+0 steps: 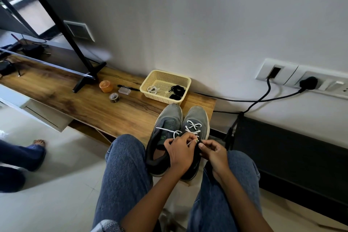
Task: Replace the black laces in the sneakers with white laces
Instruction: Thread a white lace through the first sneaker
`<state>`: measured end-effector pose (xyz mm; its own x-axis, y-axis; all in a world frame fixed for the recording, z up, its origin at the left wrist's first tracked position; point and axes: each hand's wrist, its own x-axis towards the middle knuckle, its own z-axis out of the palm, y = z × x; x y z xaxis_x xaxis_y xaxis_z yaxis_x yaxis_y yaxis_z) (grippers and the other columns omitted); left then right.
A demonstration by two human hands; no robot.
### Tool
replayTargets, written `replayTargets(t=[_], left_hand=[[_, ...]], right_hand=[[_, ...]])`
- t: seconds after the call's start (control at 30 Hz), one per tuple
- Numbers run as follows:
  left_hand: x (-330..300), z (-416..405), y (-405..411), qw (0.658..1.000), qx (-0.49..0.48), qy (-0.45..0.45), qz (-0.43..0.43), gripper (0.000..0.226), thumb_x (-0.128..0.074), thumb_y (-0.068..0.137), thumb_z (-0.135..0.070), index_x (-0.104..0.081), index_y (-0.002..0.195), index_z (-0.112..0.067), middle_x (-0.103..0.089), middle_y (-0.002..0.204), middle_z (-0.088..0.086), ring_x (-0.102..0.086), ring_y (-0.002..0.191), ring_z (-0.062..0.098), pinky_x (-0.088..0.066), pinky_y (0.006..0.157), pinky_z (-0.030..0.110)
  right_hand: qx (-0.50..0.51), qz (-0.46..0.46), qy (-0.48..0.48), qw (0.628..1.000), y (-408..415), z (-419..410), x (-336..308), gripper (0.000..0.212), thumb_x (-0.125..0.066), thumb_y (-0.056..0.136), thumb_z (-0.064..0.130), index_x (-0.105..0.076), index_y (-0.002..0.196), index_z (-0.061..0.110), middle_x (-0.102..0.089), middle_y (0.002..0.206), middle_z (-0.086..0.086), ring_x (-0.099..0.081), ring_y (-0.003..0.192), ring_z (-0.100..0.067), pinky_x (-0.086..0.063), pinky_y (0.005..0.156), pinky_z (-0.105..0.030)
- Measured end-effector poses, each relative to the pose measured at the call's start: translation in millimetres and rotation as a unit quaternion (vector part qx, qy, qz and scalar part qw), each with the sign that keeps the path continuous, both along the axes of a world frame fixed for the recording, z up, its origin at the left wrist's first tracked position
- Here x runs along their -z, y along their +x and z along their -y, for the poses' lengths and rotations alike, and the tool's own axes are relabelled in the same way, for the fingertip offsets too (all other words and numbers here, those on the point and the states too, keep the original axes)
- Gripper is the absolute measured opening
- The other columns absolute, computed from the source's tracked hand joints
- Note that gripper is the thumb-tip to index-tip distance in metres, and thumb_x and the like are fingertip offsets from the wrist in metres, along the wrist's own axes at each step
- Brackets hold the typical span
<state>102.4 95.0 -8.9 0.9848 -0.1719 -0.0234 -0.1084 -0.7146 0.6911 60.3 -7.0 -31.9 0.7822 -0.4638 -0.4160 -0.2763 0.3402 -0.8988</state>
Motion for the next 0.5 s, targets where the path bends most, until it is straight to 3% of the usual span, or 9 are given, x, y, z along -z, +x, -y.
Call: replayTargets(t=[0.23,0.5], left_hand=[[6.1,-5.6,-2.2,0.995,0.038,0.087,0.041,0.011,-0.056,0.093,-0.033,-0.065,0.099,-0.031,-0.069,0.092,-0.01,-0.057,0.097,0.007,-0.015,0.097,0.029],[2.9,-5.0,-1.7,0.991,0.064,0.094,0.073,0.013,-0.053,0.094,-0.025,-0.064,0.097,-0.029,-0.068,0.093,-0.01,-0.056,0.095,0.009,-0.013,0.098,0.031]], right_hand=[[0.005,-0.002,0.008,1.0,0.0,1.1,1.2,0.012,-0.064,0.085,-0.003,-0.068,0.084,0.009,-0.068,0.082,-0.006,-0.063,0.074,-0.012,-0.053,0.062,-0.017],[-0.002,0.002,-0.047,0.999,0.1,1.1,4.3,0.012,-0.065,0.084,-0.003,-0.067,0.084,0.008,-0.07,0.085,-0.012,-0.066,0.078,-0.019,-0.056,0.071,-0.025]])
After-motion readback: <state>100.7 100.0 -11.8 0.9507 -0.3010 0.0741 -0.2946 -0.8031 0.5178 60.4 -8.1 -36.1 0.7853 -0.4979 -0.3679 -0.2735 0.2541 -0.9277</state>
